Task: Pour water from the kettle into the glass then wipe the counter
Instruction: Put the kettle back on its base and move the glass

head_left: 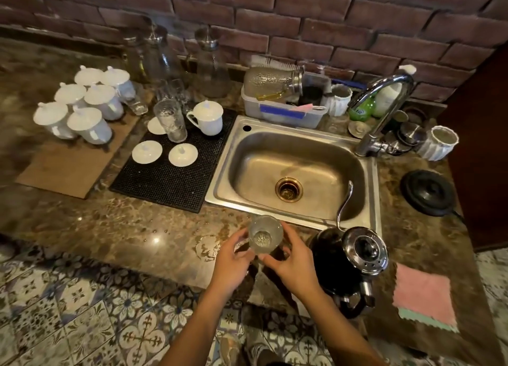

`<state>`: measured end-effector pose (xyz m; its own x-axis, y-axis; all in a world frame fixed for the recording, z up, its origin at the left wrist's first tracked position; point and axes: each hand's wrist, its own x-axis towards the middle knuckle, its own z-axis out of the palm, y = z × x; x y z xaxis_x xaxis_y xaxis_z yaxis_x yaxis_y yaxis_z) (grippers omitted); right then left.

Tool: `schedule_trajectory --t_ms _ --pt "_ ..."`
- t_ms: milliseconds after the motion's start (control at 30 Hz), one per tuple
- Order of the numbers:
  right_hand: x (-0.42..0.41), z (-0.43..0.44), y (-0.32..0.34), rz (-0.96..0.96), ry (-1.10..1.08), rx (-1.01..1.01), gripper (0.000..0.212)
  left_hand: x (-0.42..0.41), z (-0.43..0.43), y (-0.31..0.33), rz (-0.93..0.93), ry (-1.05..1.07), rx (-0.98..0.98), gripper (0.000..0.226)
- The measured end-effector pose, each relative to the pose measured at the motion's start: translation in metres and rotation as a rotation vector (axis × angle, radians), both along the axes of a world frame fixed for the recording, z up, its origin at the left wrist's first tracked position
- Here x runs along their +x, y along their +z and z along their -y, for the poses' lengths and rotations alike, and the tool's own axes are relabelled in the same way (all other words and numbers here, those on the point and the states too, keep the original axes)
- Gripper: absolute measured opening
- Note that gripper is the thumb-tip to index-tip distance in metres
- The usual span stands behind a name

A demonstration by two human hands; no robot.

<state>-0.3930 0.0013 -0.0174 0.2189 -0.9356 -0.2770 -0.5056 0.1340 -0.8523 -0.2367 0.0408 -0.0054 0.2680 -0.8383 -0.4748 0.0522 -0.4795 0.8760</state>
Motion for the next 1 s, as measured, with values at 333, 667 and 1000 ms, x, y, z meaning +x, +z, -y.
schedule_trajectory --t_ms 333,667,1000 --pt "0.01 0.004 -0.016 0.086 -0.043 -0.008 0.092 -0.01 -0.005 -0.005 -0.045 0.041 -0.026 0.065" --pt "0.052 0.012 0.0 0.117 -0.044 -0.029 0.089 0.034 0.0 0.0 -0.046 0.089 -0.02 0.059" --pt "0.152 0.035 0.023 0.131 -0.033 -0.072 0.091 0.132 0.022 0.021 -0.047 0.107 -0.069 0.058"
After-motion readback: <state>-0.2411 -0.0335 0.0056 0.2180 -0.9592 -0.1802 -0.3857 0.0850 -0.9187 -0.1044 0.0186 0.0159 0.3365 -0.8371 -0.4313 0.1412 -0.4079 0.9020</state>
